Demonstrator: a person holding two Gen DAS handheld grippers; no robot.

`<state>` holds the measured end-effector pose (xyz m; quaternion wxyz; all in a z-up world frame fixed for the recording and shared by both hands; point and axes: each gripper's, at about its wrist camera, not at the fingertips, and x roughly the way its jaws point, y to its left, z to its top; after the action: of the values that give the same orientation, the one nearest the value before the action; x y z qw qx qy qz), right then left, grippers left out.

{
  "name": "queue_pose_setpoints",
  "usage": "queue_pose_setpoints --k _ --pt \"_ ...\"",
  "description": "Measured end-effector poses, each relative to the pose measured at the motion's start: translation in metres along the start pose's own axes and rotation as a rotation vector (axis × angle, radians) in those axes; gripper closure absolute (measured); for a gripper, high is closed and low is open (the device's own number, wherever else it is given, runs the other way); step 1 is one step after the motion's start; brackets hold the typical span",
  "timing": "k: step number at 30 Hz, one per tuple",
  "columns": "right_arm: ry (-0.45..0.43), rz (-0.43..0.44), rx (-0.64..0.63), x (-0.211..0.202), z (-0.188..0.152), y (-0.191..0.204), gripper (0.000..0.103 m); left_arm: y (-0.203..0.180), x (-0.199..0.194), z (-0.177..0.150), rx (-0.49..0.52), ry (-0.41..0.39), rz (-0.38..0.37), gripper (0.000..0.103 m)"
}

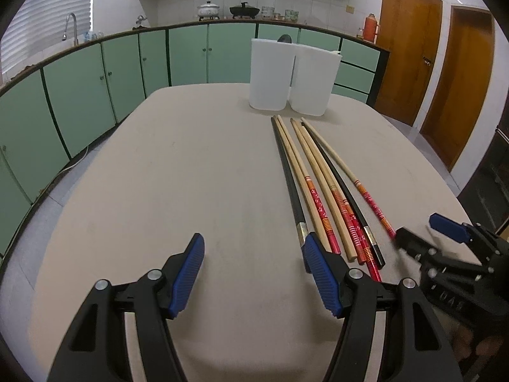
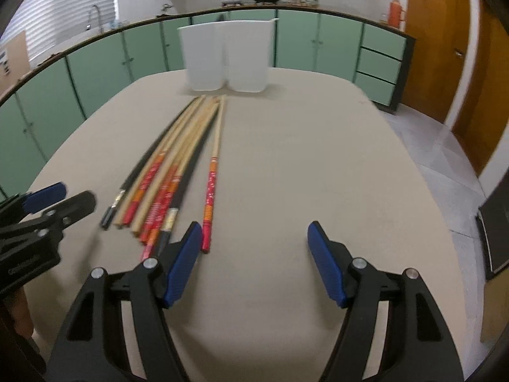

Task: Organize utensils
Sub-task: 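Grasp a red-patterned chopstick with the right gripper while the left gripper grasps a black chopstick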

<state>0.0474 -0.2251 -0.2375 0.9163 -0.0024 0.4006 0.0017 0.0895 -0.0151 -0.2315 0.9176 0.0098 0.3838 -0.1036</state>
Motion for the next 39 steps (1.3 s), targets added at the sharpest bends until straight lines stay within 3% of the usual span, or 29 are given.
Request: queue_pose_setpoints --k 4,7,10,13,16,18,20,21,37,39 --pt "-0.018 0.047 -0.002 -0.007 -0.001 0.0 0.039 0.001 -0.002 0.0 -0.002 -0.009 0.002 0.039" --pt "0.006 0.084 -0.024 -0.003 -0.004 0.008 0.052 0.001 -0.004 0.0 -0.003 -0.016 0.006 0.039" --pt "0.009 0.082 -0.026 0.001 -0.008 0.011 0.056 0.001 -0.006 -0.003 -0.003 -0.021 0.01 0.039" --pt "-0.004 0.08 -0.022 0.0 -0.008 0.011 0.068 0.0 -0.007 -0.004 -0.004 -0.023 0.008 0.039" --pt "-0.012 0.079 -0.014 0.001 -0.008 0.012 0.07 -0.003 -0.007 -0.005 0.002 -0.022 0.004 0.039" --pt "-0.015 0.078 -0.019 0.001 -0.008 0.014 0.079 -0.005 -0.008 -0.006 0.009 -0.023 0.0 0.039" --pt "-0.017 0.066 -0.033 0.002 -0.008 0.016 0.096 -0.005 -0.008 -0.006 0.012 -0.024 -0.003 0.039" --pt "-0.016 0.063 -0.039 0.003 -0.007 0.017 0.097 -0.005 -0.008 -0.006 0.013 -0.023 -0.004 0.039" --pt "-0.017 0.065 0.038 0.001 -0.004 -0.006 0.098 -0.012 0.007 -0.014 0.012 0.009 -0.003 0.044" --pt "-0.016 0.067 0.035 0.002 -0.004 -0.005 0.098 -0.014 0.008 -0.015 0.011 0.003 0.005 0.05"
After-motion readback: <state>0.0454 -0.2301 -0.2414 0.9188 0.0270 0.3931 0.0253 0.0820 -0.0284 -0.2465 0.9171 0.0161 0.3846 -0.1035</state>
